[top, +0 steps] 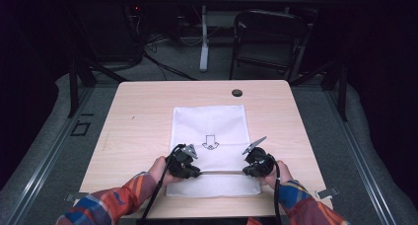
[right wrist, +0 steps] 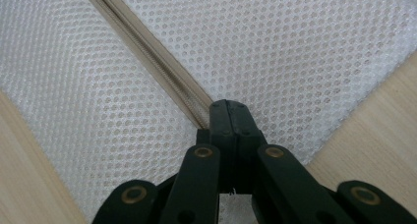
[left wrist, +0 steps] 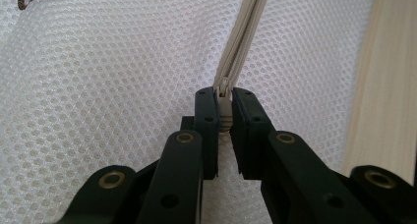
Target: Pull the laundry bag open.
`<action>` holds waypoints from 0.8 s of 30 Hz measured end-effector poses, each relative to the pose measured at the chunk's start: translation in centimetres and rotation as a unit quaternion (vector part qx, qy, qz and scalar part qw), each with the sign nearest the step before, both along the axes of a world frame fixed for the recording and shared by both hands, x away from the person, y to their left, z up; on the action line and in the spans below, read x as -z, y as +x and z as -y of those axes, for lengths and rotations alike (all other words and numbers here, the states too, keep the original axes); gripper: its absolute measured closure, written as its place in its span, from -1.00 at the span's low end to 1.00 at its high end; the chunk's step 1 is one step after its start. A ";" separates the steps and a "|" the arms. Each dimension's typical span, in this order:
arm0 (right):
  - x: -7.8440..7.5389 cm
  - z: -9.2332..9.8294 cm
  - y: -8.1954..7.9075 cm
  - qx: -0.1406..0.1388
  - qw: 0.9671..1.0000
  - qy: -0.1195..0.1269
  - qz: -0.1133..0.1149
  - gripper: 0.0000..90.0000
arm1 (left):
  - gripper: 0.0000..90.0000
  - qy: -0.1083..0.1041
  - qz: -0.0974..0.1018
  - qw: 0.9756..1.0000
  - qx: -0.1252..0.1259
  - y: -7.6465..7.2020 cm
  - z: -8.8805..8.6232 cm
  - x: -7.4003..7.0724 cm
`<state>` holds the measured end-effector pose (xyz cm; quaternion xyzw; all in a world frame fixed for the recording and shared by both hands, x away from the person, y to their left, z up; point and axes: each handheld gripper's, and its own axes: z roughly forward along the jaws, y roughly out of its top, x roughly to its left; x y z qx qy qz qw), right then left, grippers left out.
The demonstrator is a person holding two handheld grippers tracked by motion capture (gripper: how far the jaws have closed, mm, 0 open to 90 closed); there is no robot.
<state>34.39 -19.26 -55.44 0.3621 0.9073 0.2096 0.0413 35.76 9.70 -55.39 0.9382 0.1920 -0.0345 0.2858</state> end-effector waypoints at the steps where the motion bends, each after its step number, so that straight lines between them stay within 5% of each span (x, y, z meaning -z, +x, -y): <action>1: 0.0 0.0 0.0 0.000 1.000 0.001 0.001 1.00 | 0.82 -0.002 0.002 1.000 0.000 0.0 0.0 0.0; 24: 0.0 0.0 0.0 -0.001 1.000 0.000 0.000 1.00 | 0.82 -0.013 0.001 1.000 -0.012 -0.2 -1.2 -0.6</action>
